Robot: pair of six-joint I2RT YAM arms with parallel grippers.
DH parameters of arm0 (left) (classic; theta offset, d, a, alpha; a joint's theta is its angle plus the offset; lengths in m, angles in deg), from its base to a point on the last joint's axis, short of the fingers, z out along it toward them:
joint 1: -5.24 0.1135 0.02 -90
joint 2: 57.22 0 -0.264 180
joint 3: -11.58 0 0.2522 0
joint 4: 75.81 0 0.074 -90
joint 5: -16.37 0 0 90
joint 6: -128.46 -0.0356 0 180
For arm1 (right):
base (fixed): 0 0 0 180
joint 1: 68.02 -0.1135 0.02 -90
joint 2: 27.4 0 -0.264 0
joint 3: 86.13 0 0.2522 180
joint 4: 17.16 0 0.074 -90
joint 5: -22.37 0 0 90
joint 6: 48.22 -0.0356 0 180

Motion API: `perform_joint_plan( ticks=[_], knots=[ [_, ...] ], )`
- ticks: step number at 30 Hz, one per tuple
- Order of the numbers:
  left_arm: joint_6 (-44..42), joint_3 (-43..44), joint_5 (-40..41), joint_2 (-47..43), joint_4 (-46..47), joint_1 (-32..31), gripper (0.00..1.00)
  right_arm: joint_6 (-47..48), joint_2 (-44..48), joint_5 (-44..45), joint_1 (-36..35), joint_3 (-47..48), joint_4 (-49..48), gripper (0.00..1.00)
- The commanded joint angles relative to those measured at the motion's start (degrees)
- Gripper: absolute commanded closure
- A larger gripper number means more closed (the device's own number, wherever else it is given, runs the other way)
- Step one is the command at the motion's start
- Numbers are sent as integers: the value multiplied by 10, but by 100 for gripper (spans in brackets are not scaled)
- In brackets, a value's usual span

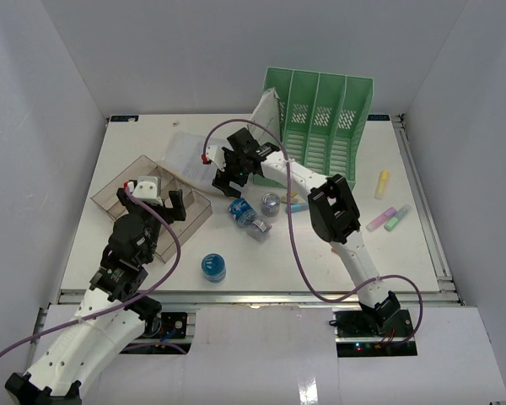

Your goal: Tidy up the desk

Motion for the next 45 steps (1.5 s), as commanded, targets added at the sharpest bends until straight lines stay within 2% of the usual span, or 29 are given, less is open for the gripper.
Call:
perform_joint_plan(
  ticks=[1,10,14,29,32,34,40,45],
  knots=[
    [-4,-3,2,0,5,3,2,-11,-17,11,-9,25,-45,6],
    [-3,-5,-1,-1,6,3,2,-11,-48,15,-17,22,-50,0],
    [-1,-5,-5,1,6,3,2,-6,-58,22,-17,20,-50,10],
    [6,-6,-12,2,6,3,2,3,-54,-8,-18,-18,-38,59],
    [7,-6,-18,6,7,3,2,-6,-51,-15,-17,-16,-37,66],
    [30,-5,-24,9,9,3,2,-14,-44,-25,-17,-16,-36,72],
    [110,4,-64,31,-4,3,5,-52,-10,-82,-8,-12,-37,83],
    [225,-14,-91,37,-10,2,6,-86,26,-136,12,-2,-42,86]
  ],
)
